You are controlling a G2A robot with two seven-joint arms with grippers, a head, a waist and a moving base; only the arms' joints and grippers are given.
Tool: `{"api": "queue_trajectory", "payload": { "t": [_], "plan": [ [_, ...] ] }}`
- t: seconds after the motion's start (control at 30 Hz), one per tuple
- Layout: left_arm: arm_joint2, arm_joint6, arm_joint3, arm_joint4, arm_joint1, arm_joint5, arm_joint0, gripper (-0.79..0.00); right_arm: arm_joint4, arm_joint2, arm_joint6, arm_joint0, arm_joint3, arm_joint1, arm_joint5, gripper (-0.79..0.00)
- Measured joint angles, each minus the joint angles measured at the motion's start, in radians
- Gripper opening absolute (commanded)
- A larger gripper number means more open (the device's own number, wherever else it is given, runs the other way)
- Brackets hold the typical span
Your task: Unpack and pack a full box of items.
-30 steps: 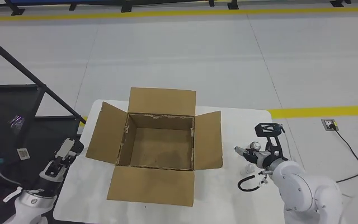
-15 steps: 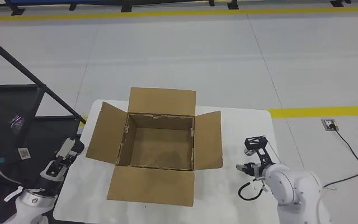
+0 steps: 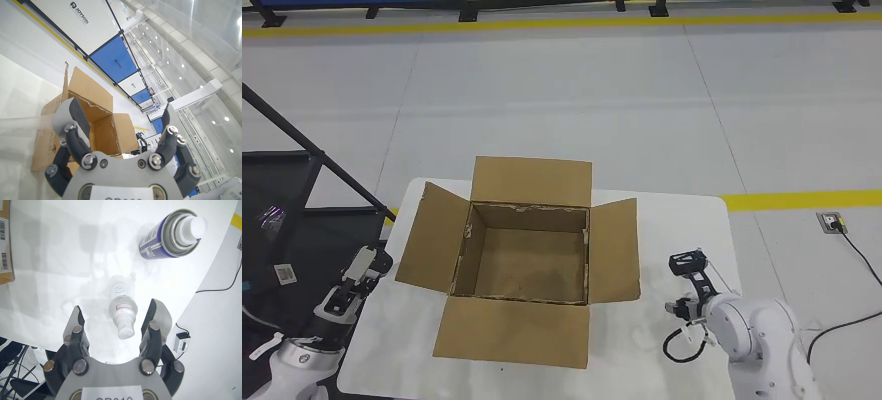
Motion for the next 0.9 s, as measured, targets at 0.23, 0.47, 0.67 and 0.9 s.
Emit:
{"api": "queue_trajectory", "payload": {
  "t": [0.23,0.47,0.67,0.9],
  "plan": [
    [0.0,0.0,0.0,0.0,0.0,0.0,0.0,0.0,0.009,0.007,-0.007,-0.006,-0.02,0.006,0.007,-0.785],
    [0.0,0.0,0.0,0.0,0.0,0.0,0.0,0.0,0.017,0.029,-0.021,-0.02,-0.1,0.013,0.02,-0.785],
    [0.0,0.003,-0.002,-0.003,0.0,0.0,0.002,0.0,0.059,0.055,-0.051,-0.031,-0.268,0.016,0.06,-0.785],
    [-0.042,0.03,0.002,-0.022,0.0,-0.015,0.033,0.0,0.092,0.015,-0.085,0.018,-0.423,0.013,0.133,-0.785]
  ]
}}
